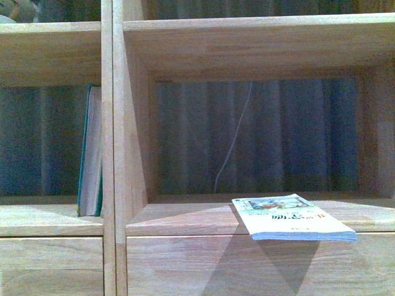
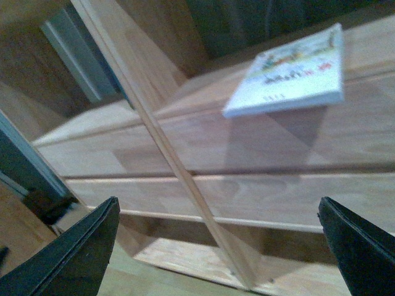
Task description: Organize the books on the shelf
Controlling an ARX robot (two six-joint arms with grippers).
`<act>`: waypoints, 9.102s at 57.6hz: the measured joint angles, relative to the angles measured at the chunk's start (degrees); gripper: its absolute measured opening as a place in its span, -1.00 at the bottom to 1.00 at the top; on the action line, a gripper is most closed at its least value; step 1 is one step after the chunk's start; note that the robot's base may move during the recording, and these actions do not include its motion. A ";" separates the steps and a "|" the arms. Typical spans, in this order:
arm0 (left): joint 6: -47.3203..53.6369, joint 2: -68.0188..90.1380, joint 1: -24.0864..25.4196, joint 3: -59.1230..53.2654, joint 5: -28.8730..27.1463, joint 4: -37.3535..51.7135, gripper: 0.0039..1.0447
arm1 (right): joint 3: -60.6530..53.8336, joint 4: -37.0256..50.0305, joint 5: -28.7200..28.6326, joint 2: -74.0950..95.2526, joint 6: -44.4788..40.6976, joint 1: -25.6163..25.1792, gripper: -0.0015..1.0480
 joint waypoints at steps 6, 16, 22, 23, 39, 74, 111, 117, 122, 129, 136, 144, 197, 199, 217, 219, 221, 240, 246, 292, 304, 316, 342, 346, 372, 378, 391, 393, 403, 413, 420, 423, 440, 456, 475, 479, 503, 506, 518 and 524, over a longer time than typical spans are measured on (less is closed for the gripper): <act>0.00 0.00 0.00 0.00 -0.02 0.00 0.87 | 6.38 6.78 4.85 11.56 3.61 6.40 0.87; 0.00 0.00 0.00 0.00 -0.02 0.00 0.87 | 15.91 15.58 8.20 34.14 14.34 8.26 0.87; 0.00 0.00 0.00 0.00 -0.02 0.00 0.87 | 18.80 17.59 8.59 41.51 20.68 7.72 0.87; 0.00 0.00 0.00 0.00 -0.02 0.00 0.87 | 19.28 18.03 8.72 42.75 21.68 7.63 0.87; 0.00 0.00 0.00 0.00 -0.02 0.00 0.87 | 25.94 20.00 11.98 54.62 31.56 6.23 0.87; 0.00 0.00 0.00 0.00 -0.02 0.00 0.87 | 38.21 16.85 23.26 66.88 48.15 6.47 0.78; 0.00 0.00 0.00 0.00 -0.02 0.00 0.87 | 39.65 18.56 27.85 68.72 55.54 9.29 -0.85; -0.94 1.79 3.10 0.83 10.19 -2.36 0.87 | 38.49 19.50 27.41 68.24 56.59 9.14 -0.85; -1.70 4.46 5.55 1.79 18.32 -1.81 0.87 | 37.29 20.17 26.43 66.90 57.05 8.96 -0.85; -3.58 7.80 9.73 6.25 25.92 1.81 0.87 | 36.11 20.33 25.09 64.43 57.00 8.85 -0.86; -7.30 12.46 16.68 11.47 34.69 6.21 0.87 | 35.74 21.09 23.26 61.44 56.19 9.25 -0.86; -15.87 23.47 21.40 17.73 42.34 14.01 0.87 | 35.80 22.99 20.28 58.01 54.51 10.56 -0.86; -51.06 77.57 -6.84 56.89 39.85 34.80 0.87 | 28.87 42.60 1.73 49.86 51.49 15.61 -0.86; -51.63 78.12 -7.54 57.20 39.58 35.41 0.87 | 28.30 43.71 0.74 49.35 52.17 16.02 -0.86; -55.34 80.30 -11.34 58.53 37.66 39.89 0.87 | 22.62 51.12 -6.10 46.34 56.39 19.28 -0.86; -55.49 80.32 -11.58 58.58 37.48 40.09 0.87 | 22.23 51.49 -6.58 46.12 56.39 19.63 -0.86; -55.84 80.39 -11.91 58.62 37.40 40.26 0.87 | 21.70 51.87 -6.86 45.92 56.33 20.06 -0.86; -56.26 80.37 -13.68 58.71 35.69 40.30 0.30 | 19.80 54.62 -6.97 46.01 55.39 20.55 -0.86; -56.46 80.30 -13.77 58.71 35.80 40.44 0.06 | 19.69 54.69 -7.41 46.07 54.75 20.50 -0.86; -53.02 66.23 14.56 54.27 32.59 38.62 -0.71 | 11.74 48.19 -19.10 38.99 46.77 6.84 0.87; -36.46 71.19 24.72 57.55 24.63 36.92 -0.71 | 5.05 39.17 -26.40 28.33 40.02 -2.40 0.87; -15.17 82.20 23.56 63.08 14.49 49.53 -0.71 | -2.64 36.33 -35.23 13.42 39.23 -11.10 0.87; 4.11 103.97 13.03 79.19 15.30 61.90 -0.71 | -10.25 24.17 -41.83 -11.74 41.77 -14.93 0.87; 4.83 106.40 11.91 81.96 15.28 61.29 -0.71 | -11.17 24.30 -42.53 -11.78 41.79 -15.91 0.87; 5.25 121.42 8.24 97.04 14.34 57.05 -0.71 | -15.12 27.06 -43.95 -8.74 45.20 -23.02 0.87; 5.35 124.19 7.63 100.19 14.29 55.91 -0.71 | -15.21 25.92 -43.50 -8.76 44.33 -22.34 0.87; 5.62 126.01 5.55 104.02 14.36 54.45 -0.71 | -15.23 23.54 -41.97 -9.09 42.99 -21.27 0.87; 5.62 126.03 5.27 104.21 14.34 54.36 -0.71 | -15.23 23.43 -41.77 -9.14 42.95 -21.07 0.87; 6.47 126.68 4.28 104.28 14.64 52.22 -0.63 | -15.23 23.28 -41.57 -9.46 42.97 -20.94 0.87; 8.87 127.19 4.28 103.69 14.40 51.41 -0.08 | -15.23 24.04 -41.57 -9.70 43.06 -20.98 0.87; 10.08 127.10 4.44 101.81 15.08 51.87 0.29 | -15.23 24.37 -41.57 -9.81 43.32 -20.98 0.87; 10.75 126.81 4.44 100.02 16.15 52.43 0.50 | -15.28 24.98 -41.64 -9.81 43.60 -20.98 0.87; 10.71 118.44 4.61 86.82 19.10 55.30 0.87 | -15.65 30.29 -43.28 -9.81 47.36 -22.01 0.87; 4.15 104.06 5.53 66.16 17.22 55.82 0.87 | -15.85 42.07 -45.48 -8.09 55.25 -24.79 0.87; -7.06 74.40 11.37 40.28 14.69 37.51 0.87 | -12.83 19.87 -35.41 -11.72 40.15 -25.83 0.87; -8.11 65.83 11.58 35.12 17.09 33.03 0.87 | -11.67 9.25 -27.65 -12.04 27.80 -24.24 0.87; -0.96 32.98 5.99 13.77 5.81 18.14 -0.17 | -13.51 -8.98 18.91 -18.84 -23.30 -5.77 0.04; -0.70 31.78 4.02 12.28 2.73 18.18 -0.35 | -14.25 -8.98 19.15 -19.58 -24.22 -5.20 -0.13; -0.37 26.80 0.24 7.89 0.17 18.32 -0.95 | -16.15 -14.80 19.89 -27.47 -25.62 -4.85 -0.83; -0.37 24.76 0.17 6.32 0.11 17.92 -0.95 | -17.33 -14.80 19.74 -28.13 -26.01 -4.83 -0.94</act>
